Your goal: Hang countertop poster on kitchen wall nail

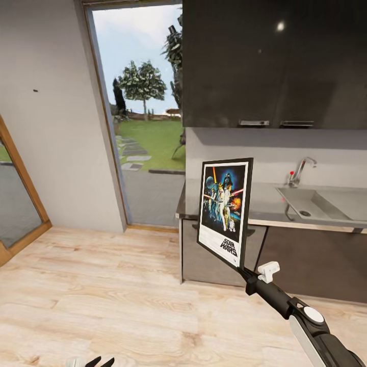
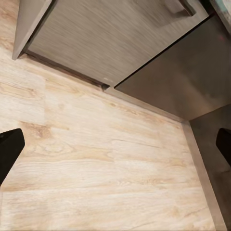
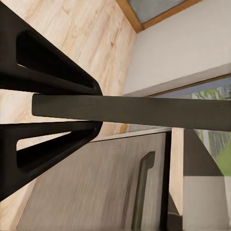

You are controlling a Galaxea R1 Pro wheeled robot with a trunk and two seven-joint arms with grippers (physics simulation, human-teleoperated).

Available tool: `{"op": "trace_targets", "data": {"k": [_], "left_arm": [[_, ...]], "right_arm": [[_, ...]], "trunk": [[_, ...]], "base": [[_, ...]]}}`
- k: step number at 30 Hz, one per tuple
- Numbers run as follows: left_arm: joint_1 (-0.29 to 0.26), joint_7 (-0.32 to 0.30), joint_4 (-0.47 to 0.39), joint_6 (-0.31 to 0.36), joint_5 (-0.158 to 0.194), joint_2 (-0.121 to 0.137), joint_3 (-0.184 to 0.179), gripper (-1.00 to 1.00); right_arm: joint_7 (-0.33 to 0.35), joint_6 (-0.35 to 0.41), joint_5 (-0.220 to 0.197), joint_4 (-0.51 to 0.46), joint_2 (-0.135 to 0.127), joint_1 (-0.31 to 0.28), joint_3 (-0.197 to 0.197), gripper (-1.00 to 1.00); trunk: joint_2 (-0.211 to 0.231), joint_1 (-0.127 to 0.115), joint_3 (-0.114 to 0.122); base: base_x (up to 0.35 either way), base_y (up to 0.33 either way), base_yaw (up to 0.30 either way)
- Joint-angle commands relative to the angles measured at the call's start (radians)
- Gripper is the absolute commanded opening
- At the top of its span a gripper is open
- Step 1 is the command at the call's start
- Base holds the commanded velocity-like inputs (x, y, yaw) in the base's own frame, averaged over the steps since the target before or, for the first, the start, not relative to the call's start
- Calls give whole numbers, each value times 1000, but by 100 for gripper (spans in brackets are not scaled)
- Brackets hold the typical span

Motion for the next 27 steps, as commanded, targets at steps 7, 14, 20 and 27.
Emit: {"op": "trace_targets", "data": {"k": [7, 14, 20, 27], "left_arm": [[-1, -1, -1, -5, 8, 1, -9, 100], [-1, -1, -1, -5, 8, 1, -8, 100], [-1, -1, -1, -5, 8, 1, -8, 100], [-1, -1, -1, -5, 8, 1, -9, 100]], "right_arm": [[5, 7, -13, 0, 0, -1, 1, -100], [5, 7, -13, 0, 0, -1, 1, -100], [4, 7, -13, 0, 1, -1, 1, -100], [4, 7, -13, 0, 1, -1, 1, -100]], "trunk": [[-2, 1, 1], [-2, 1, 2], [-2, 1, 2], [-2, 1, 2]], "base": [[67, 50, 25], [202, 173, 203], [221, 219, 267], [219, 230, 279]]}}
